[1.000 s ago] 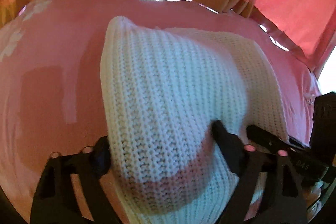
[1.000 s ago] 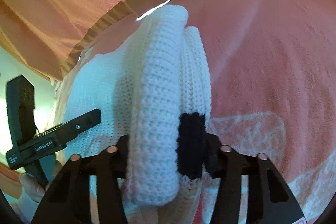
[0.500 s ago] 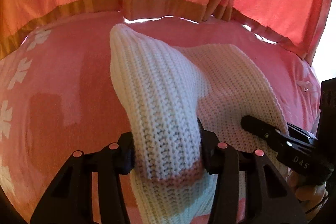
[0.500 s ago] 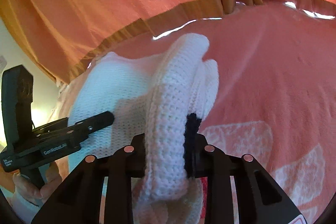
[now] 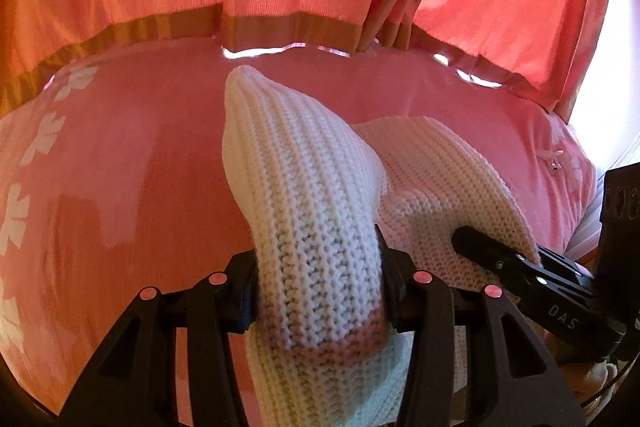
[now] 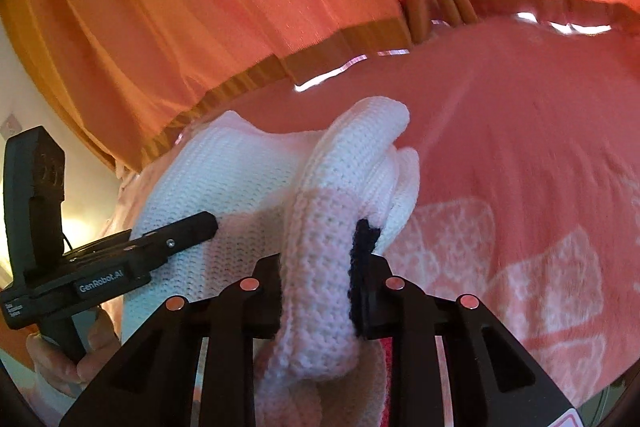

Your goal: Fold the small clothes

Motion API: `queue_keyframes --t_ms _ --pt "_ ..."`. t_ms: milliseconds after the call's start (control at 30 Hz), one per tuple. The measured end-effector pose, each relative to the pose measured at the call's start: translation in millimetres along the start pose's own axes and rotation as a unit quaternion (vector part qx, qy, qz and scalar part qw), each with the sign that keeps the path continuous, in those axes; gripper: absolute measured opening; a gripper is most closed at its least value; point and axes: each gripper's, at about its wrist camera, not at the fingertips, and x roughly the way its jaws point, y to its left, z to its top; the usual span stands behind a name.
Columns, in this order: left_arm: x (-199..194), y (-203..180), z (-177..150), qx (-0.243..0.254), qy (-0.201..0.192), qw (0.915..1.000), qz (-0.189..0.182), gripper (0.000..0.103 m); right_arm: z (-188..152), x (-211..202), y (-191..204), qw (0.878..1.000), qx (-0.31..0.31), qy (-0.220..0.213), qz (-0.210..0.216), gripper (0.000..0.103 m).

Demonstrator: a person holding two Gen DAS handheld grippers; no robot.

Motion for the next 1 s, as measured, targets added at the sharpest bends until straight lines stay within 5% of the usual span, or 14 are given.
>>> queue_keyframes --t_ms 167,367,500,600,633,700,800,1000 --pt "20.7 12.9 -17.3 -0.022 0.032 0.9992 0.008 0.047 -12.8 15.9 -11.4 0.999 -0.007 0.034 -0.006 0.027" --pt "30.5 44.9 -34.7 -0.088 0.05 0.9949 -0.009 0.066 -21.0 29.9 -19.0 0.997 -0.022 0.055 -0.042 0.062" --pt "29.1 52.0 -39.6 -0.103 0.048 0.9934 0.011 0.088 -24.4 46.9 -32.4 0.996 0.02 0.083 -0.019 0.067" --pt "44.0 61.4 -46.0 -0.143 0.081 0.9863 -0.018 0.089 -26.0 56.1 -46.4 0.993 0.066 0.098 0.008 0.065" --pt "49.0 63.9 -48.4 -0.157 0.091 0.9827 -0.035 0.087 -25.7 56.4 -49.6 0.992 0.075 0.098 0.015 0.05" --pt "54.6 65.0 -48.7 -0.173 0.104 0.9762 -0.079 0.067 -24.5 53.3 -49.7 0.992 0.084 0.092 0.031 0.04" --pt "41.3 58.9 -40.5 -0.16 0.089 0.9794 -0.085 0.049 -20.7 38.0 -37.8 0.995 0.069 0.07 0.034 0.033" --pt "-26.0 41.3 -11.1 -0.115 0.011 0.9884 -0.099 0.045 7.3 -21.4 15.5 0.999 0.013 -0.01 0.045 0.03"
